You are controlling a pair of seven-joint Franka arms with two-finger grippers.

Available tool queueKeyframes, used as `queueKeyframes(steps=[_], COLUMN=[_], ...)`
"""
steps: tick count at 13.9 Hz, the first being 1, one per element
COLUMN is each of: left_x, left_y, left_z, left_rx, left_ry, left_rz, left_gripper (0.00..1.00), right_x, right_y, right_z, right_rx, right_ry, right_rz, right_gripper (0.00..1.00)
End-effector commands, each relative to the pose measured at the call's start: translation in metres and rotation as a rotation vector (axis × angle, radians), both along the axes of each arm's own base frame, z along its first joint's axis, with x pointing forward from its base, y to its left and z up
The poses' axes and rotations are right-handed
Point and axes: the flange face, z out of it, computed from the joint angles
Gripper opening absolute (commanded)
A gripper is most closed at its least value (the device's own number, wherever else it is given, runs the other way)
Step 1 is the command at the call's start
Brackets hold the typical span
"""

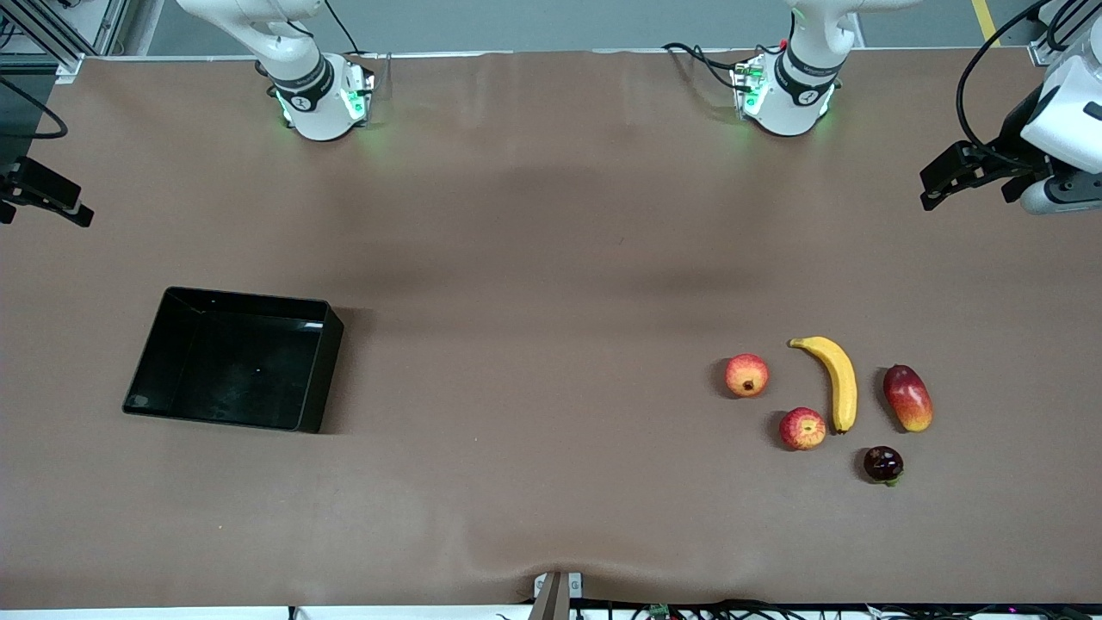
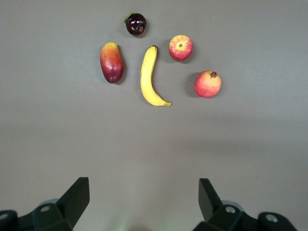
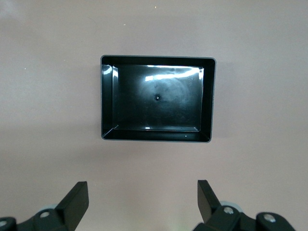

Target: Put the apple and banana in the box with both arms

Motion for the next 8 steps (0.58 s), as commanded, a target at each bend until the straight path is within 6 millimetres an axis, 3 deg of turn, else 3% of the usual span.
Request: queueKeyframes(steps=[1, 4, 8], left_x=[0.000, 0.001, 0.024], left_y=[0.001, 0.003, 0.001], left_z=[0.006, 0.007, -0.009], left_rx=[-0.024, -0.025, -0.020], left_ry=[0.007, 0.005, 0.027], left_rz=[-0.011, -0.009, -0.003], left_gripper=[1.00, 1.00, 1.00], right_x=[0.002, 0.002, 0.001], right_y=[0.002, 0.000, -0.001], right_z=[0.002, 0.002, 0.001], right_rx=[-0.009, -0.011, -0.012], right_ry=[-0.003, -0.003, 0.003], right_rz=[-0.001, 0.000, -0.003], right_gripper=[1.00, 1.00, 1.00])
